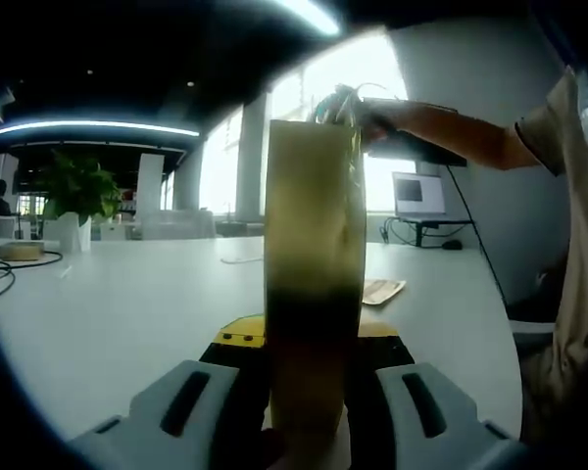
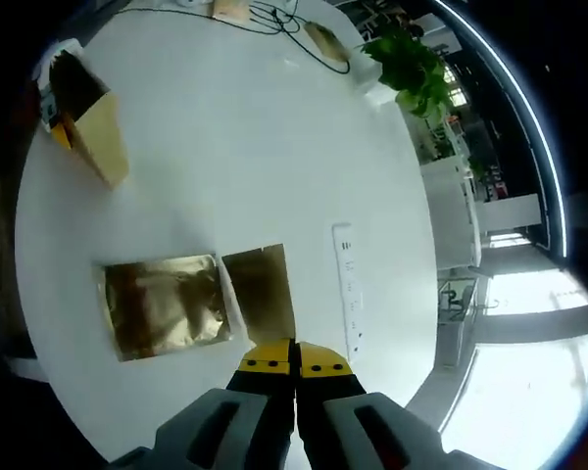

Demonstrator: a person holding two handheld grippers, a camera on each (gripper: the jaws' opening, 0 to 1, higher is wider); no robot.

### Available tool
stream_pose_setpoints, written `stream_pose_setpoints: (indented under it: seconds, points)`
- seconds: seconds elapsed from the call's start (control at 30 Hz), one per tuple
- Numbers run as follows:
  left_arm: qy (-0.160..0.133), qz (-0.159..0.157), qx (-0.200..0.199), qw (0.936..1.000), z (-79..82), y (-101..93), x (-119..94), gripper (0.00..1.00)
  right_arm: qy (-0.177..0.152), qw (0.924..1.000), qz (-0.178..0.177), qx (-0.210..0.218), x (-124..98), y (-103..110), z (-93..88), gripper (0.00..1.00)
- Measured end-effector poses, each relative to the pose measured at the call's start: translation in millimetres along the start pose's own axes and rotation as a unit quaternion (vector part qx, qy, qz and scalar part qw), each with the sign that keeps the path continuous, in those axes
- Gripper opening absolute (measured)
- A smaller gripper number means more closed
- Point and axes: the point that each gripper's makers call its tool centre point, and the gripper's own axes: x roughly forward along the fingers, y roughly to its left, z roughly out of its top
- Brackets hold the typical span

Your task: Extract single mask from mask box in order stack masks on table

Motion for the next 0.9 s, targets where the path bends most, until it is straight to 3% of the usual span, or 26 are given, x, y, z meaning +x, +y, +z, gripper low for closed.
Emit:
stream_pose_setpoints:
  seconds: [0.9]
  points:
    - [0.0, -0.001, 0.0, 1.0, 0.0, -0.3, 0.4, 0.19, 0.01, 0.9999, 0.012, 0.007, -0.9, 21.4, 2.2, 0.0]
